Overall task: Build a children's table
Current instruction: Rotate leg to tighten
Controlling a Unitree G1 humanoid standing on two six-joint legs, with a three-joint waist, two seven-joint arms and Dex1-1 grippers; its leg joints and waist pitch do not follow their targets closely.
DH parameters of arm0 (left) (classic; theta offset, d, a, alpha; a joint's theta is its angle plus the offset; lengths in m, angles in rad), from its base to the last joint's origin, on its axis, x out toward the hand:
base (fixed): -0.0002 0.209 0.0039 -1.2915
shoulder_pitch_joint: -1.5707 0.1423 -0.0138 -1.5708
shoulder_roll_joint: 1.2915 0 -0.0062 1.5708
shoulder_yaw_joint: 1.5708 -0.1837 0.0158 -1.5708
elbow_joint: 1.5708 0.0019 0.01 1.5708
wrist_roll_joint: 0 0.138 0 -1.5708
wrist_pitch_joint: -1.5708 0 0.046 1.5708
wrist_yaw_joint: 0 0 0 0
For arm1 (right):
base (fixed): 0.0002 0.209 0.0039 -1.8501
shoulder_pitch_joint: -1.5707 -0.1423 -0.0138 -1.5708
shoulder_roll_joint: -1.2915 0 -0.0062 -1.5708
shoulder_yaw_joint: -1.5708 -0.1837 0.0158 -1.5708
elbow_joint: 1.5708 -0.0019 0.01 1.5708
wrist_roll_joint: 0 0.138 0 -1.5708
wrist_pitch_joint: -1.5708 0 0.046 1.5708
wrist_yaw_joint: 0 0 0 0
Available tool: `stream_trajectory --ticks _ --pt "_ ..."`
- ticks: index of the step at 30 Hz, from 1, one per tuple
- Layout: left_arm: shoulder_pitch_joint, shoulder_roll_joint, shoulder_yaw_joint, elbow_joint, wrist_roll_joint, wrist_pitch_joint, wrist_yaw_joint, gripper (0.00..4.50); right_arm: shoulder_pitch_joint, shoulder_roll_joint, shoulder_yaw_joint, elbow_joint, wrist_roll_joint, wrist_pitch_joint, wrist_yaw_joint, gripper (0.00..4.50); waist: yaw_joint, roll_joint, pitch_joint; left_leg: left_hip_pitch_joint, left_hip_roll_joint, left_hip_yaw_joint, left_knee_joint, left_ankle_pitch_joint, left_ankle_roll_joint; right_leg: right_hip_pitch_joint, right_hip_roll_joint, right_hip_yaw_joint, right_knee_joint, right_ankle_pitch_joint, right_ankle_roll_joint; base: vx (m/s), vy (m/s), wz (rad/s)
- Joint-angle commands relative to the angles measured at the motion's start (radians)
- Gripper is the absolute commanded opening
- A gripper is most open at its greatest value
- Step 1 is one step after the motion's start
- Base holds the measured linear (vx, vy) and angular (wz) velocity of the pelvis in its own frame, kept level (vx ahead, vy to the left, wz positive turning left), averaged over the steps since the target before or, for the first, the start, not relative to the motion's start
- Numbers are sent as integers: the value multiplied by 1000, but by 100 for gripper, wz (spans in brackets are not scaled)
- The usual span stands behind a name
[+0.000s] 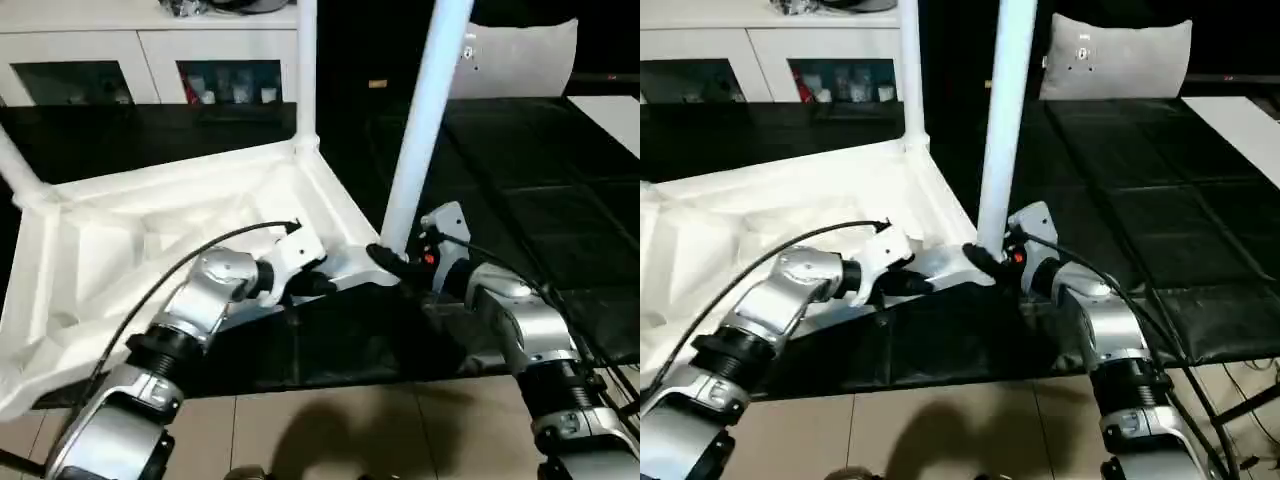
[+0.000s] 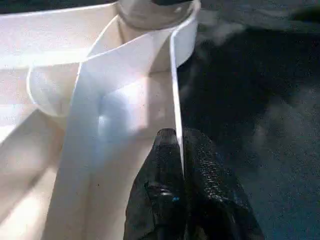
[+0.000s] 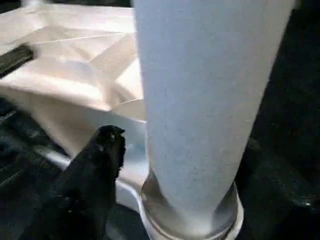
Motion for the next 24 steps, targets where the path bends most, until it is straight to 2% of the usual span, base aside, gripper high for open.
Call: stream_trajectory --ticks 1,4,6,7,11,15,24 --pt "-22 15 4 -41 -62 -79 -123 0 15 -56 13 -42 8 -39 112 373 7 1 -79 1 85 -35 -64 7 110 76 -132 95 -66 -186 -42 0 0 0" --pt "-16 47 -22 -38 -64 -109 -192 0 37 -114 27 -78 37 -49 241 373 23 -1 -79 2 88 -35 -62 13 122 73 -131 95 -60 -159 -50 0 0 0" --pt "-14 68 -36 -29 -63 -137 -238 0 53 -159 47 -102 56 -45 341 373 28 -1 -78 1 85 -33 -61 3 127 74 -131 94 -62 -172 -45 0 0 0" --pt "-16 73 -40 -22 -62 -151 -252 0 56 -174 53 -105 61 -46 373 373 35 1 -78 3 88 -34 -62 3 130 71 -128 93 -64 -190 -36 0 0 0" --pt "-22 94 -53 -7 -79 -199 -339 0 51 -210 86 -93 67 -49 471 338 45 -2 -79 4 90 -34 -62 -4 114 70 -130 92 -67 -216 -36 0 0 0" --pt "-17 107 -67 -25 -95 -207 -407 0 52 -229 102 -109 107 2 566 307 48 -5 -78 2 88 -32 -62 -11 112 71 -131 93 -69 -239 -32 0 0 0" --pt "-25 108 -85 -12 -98 -233 -467 0 21 -205 138 -27 105 -3 658 229 47 -5 -80 -1 82 -32 -62 -7 104 72 -126 88 -74 -263 -13 0 0 0"
